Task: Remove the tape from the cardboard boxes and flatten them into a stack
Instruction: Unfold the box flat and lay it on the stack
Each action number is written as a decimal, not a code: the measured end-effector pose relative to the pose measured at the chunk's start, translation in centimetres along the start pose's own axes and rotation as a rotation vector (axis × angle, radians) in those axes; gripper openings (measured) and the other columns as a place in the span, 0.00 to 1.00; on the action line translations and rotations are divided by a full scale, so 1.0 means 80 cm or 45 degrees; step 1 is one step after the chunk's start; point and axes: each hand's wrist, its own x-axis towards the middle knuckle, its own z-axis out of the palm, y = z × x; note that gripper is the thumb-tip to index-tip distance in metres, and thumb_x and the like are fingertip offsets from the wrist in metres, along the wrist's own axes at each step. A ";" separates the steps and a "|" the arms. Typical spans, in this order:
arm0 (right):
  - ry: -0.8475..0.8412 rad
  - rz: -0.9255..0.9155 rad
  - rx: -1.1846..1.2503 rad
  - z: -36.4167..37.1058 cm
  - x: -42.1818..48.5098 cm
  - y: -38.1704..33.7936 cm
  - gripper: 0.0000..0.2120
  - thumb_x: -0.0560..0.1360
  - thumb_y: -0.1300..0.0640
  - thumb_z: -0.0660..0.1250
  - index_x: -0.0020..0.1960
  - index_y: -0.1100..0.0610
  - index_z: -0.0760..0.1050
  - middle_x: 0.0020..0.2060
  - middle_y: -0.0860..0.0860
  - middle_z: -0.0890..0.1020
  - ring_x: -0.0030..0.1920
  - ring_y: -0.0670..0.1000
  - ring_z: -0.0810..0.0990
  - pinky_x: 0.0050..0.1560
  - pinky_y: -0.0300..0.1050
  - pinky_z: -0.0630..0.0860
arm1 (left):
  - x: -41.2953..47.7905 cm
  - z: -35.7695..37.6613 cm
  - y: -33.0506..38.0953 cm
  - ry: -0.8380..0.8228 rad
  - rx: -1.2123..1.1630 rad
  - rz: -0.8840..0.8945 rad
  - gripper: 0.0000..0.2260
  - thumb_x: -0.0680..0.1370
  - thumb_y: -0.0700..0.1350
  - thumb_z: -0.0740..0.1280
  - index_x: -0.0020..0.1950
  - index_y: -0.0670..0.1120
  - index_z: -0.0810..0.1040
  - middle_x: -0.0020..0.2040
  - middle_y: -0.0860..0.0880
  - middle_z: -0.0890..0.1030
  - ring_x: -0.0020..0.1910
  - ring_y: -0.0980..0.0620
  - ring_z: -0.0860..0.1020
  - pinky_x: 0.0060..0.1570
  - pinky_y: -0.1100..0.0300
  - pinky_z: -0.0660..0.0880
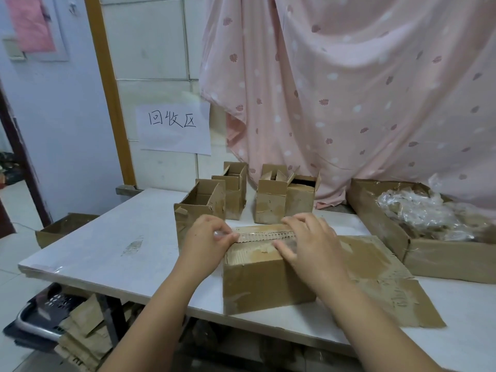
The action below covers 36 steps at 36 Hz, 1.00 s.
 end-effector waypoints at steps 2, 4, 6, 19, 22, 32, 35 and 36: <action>0.199 -0.162 0.054 0.010 -0.011 -0.017 0.10 0.71 0.49 0.70 0.50 0.52 0.78 0.44 0.48 0.78 0.46 0.51 0.77 0.43 0.44 0.76 | -0.002 -0.001 0.005 0.020 0.021 -0.011 0.05 0.75 0.49 0.70 0.43 0.49 0.79 0.52 0.54 0.75 0.50 0.57 0.72 0.48 0.63 0.67; 0.149 -0.278 0.145 0.018 -0.019 -0.037 0.10 0.74 0.48 0.62 0.47 0.52 0.79 0.41 0.46 0.78 0.43 0.48 0.76 0.41 0.42 0.76 | -0.003 0.001 0.009 0.044 0.014 -0.032 0.05 0.75 0.48 0.69 0.42 0.48 0.77 0.50 0.53 0.75 0.49 0.56 0.72 0.47 0.63 0.66; 0.097 -0.309 0.213 0.023 -0.023 -0.051 0.14 0.76 0.47 0.57 0.48 0.51 0.80 0.41 0.45 0.79 0.43 0.47 0.76 0.43 0.43 0.76 | -0.004 0.001 0.012 0.041 0.026 -0.031 0.05 0.75 0.48 0.69 0.42 0.47 0.78 0.50 0.54 0.75 0.49 0.56 0.72 0.46 0.62 0.66; -0.194 -0.198 0.020 0.030 -0.023 -0.078 0.46 0.64 0.20 0.37 0.69 0.45 0.65 0.61 0.49 0.70 0.62 0.53 0.67 0.61 0.54 0.61 | 0.005 -0.014 0.015 -0.030 0.164 0.015 0.06 0.79 0.47 0.62 0.45 0.50 0.77 0.44 0.52 0.79 0.44 0.53 0.76 0.44 0.56 0.75; -0.113 -0.176 0.001 0.044 -0.026 -0.077 0.35 0.64 0.26 0.53 0.62 0.45 0.72 0.58 0.49 0.72 0.59 0.53 0.68 0.59 0.56 0.65 | 0.012 -0.014 0.015 -0.044 0.154 0.015 0.06 0.79 0.46 0.62 0.45 0.50 0.77 0.41 0.52 0.79 0.42 0.53 0.77 0.44 0.54 0.76; -0.084 -0.236 0.125 0.050 -0.025 -0.086 0.29 0.64 0.38 0.59 0.60 0.49 0.75 0.59 0.44 0.79 0.63 0.49 0.75 0.66 0.47 0.55 | 0.021 -0.016 -0.010 0.153 0.293 0.003 0.08 0.78 0.55 0.64 0.46 0.53 0.78 0.37 0.55 0.78 0.41 0.51 0.76 0.40 0.57 0.73; -0.192 -0.223 0.187 0.043 -0.022 -0.090 0.32 0.65 0.39 0.54 0.67 0.49 0.69 0.65 0.44 0.74 0.70 0.48 0.66 0.73 0.49 0.48 | 0.022 -0.023 -0.018 0.190 0.415 0.094 0.11 0.79 0.55 0.61 0.49 0.50 0.78 0.41 0.48 0.82 0.43 0.45 0.78 0.41 0.56 0.72; -0.218 -0.222 0.201 0.040 -0.021 -0.092 0.34 0.64 0.39 0.52 0.68 0.47 0.67 0.66 0.43 0.72 0.70 0.47 0.64 0.74 0.50 0.46 | 0.022 -0.025 -0.019 0.200 0.447 0.124 0.12 0.79 0.54 0.61 0.49 0.48 0.78 0.42 0.47 0.82 0.44 0.44 0.79 0.41 0.56 0.72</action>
